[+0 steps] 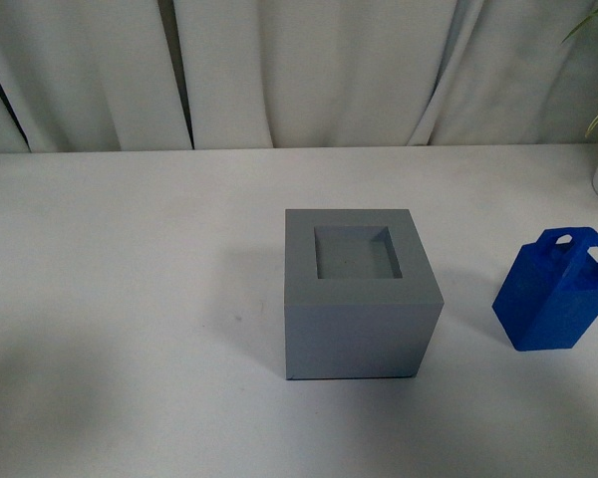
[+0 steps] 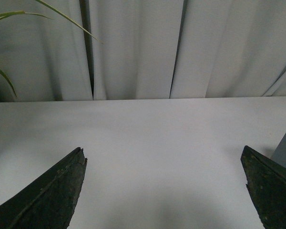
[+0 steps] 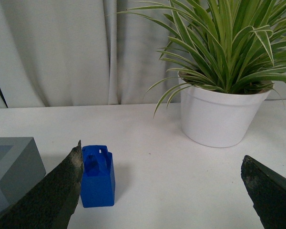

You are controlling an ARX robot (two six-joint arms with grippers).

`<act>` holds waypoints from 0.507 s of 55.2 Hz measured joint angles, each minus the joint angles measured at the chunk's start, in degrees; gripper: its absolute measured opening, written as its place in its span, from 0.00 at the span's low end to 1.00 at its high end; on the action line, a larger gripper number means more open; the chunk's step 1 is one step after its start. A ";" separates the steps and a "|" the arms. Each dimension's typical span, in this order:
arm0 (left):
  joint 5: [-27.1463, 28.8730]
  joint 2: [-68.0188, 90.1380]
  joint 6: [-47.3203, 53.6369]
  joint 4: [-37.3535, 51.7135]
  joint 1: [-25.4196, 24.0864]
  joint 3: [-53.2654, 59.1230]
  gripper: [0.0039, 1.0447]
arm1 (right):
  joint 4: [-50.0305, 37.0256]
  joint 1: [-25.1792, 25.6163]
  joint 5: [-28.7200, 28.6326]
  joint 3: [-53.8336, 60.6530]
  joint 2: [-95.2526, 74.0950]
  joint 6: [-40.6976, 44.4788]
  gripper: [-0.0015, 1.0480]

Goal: Insert blue part into gray base

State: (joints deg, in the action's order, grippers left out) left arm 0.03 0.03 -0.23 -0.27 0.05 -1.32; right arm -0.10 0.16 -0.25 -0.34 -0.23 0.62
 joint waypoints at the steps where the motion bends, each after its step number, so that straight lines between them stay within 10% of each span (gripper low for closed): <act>1: 0.00 0.00 0.02 0.00 0.02 0.00 0.94 | 0.00 0.00 0.00 0.00 0.00 0.00 0.93; 28: 0.00 0.00 0.02 0.00 0.00 0.00 0.94 | 0.00 0.00 0.00 0.00 0.00 0.00 0.93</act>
State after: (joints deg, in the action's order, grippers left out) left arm 0.03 0.03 -0.21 -0.27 0.05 -1.32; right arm -0.10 0.16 -0.25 -0.34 -0.23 0.62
